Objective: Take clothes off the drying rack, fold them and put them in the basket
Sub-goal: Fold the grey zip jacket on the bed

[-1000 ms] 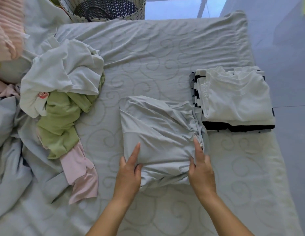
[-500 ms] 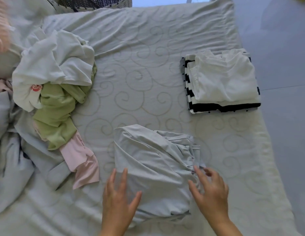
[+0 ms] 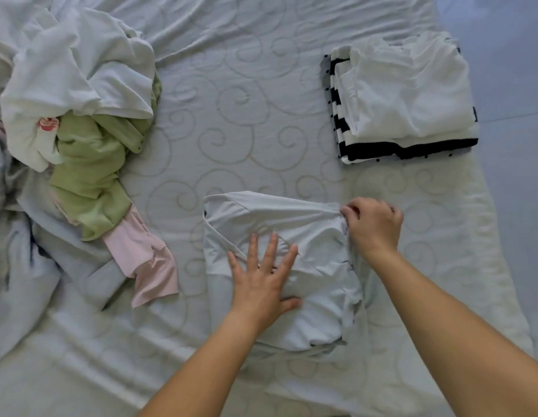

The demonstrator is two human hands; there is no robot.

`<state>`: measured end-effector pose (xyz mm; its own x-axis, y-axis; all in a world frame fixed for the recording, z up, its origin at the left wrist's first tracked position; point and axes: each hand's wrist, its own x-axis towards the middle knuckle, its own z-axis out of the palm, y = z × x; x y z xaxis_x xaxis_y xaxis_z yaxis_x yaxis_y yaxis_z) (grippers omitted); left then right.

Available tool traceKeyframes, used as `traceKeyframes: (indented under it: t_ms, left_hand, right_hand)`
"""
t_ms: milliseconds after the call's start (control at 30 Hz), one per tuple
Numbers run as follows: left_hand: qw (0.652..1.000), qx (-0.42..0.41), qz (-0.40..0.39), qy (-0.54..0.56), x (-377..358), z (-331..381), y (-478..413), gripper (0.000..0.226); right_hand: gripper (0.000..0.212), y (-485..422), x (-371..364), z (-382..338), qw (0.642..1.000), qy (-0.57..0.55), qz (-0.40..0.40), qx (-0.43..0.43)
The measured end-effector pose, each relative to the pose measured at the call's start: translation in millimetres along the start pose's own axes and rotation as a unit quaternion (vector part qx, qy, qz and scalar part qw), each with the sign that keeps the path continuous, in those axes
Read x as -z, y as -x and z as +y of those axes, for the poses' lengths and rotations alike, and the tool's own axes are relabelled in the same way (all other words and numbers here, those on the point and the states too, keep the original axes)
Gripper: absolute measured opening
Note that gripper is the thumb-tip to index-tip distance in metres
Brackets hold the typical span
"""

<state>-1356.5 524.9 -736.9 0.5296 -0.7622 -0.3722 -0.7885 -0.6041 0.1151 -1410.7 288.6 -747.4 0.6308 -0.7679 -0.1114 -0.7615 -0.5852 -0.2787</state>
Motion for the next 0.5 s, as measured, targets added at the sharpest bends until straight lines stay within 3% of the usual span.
traceKeyframes:
  t_ms: [67, 133, 200, 267, 400, 500]
  left_hand:
    - [1.000, -0.014, 0.015, -0.002, 3, -1, -1, 0.099]
    - [0.999, -0.017, 0.028, 0.003, 7, -1, -3, 0.083]
    - [0.999, -0.017, 0.031, 0.007, 9, -4, -7, 0.072]
    - [1.000, -0.023, 0.015, -0.002, 8, -8, -12, 0.071]
    - [0.999, -0.038, -0.019, -0.018, 5, -11, -19, 0.079]
    - [0.999, -0.039, -0.027, -0.017, 3, -10, -20, 0.084]
  right_hand:
    - [0.022, 15, 4, 0, 0.997, -0.048, 0.051, 0.007]
    - [0.026, 47, 10, 1, 0.986, -0.078, 0.102, 0.109]
    - [0.022, 90, 15, 8, 0.954, -0.093, 0.080, 0.275]
    - [0.027, 130, 16, 25, 0.919, -0.087, 0.020, 0.384]
    - [0.031, 170, 6, 71, 0.896, 0.004, -0.056, 0.440]
    - [0.016, 164, 4, 79, 0.892, 0.022, -0.030, 0.451]
